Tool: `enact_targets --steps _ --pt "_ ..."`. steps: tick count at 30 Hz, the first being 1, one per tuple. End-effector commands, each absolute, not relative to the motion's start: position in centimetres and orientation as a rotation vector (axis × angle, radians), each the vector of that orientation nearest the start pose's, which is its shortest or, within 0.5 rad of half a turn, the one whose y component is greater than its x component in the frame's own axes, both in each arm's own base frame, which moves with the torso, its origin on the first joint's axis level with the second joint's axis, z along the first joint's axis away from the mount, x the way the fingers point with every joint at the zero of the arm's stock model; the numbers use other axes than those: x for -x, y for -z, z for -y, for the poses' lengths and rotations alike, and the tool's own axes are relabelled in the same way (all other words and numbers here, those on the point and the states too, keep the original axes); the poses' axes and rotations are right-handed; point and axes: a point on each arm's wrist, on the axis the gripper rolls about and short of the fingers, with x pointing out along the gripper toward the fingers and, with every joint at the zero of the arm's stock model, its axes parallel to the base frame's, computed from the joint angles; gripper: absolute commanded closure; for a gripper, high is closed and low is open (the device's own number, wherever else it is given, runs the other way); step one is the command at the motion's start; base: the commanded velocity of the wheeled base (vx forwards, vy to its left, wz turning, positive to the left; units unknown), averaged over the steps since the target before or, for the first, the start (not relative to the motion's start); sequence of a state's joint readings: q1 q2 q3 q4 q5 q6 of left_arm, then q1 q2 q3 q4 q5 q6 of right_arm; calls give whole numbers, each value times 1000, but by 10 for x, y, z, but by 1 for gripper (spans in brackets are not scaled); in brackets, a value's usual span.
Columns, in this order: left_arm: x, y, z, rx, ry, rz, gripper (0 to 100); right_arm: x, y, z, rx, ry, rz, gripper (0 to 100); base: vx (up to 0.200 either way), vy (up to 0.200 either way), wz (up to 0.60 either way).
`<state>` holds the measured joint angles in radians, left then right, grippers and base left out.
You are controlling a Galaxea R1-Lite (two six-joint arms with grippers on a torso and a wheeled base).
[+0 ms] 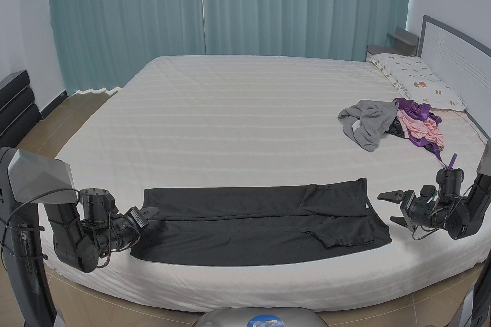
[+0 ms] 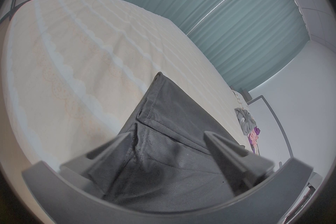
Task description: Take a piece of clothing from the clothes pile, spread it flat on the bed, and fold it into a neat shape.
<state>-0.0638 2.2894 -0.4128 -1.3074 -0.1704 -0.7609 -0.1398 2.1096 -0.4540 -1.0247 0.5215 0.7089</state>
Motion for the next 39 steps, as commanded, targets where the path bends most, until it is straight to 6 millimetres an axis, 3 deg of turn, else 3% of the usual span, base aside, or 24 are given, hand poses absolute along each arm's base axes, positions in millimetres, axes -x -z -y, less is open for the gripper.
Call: enact_targets --steps 1,20,32,39 --pt "-303 22 20 771 -14 -632 100 -293 -17 30 -885 -141 -718 0 0 0 0" --pt "-308 5 10 733 -44 -547 100 -293 -17 30 -882 -141 -717 0 0 0 0" --pt "-311 9 8 728 -54 -569 100 -294 -12 30 -879 -139 -730 0 0 0 0" --pt "-311 13 7 733 -63 -580 100 -299 2 27 -844 -197 -771 0 0 0 0"
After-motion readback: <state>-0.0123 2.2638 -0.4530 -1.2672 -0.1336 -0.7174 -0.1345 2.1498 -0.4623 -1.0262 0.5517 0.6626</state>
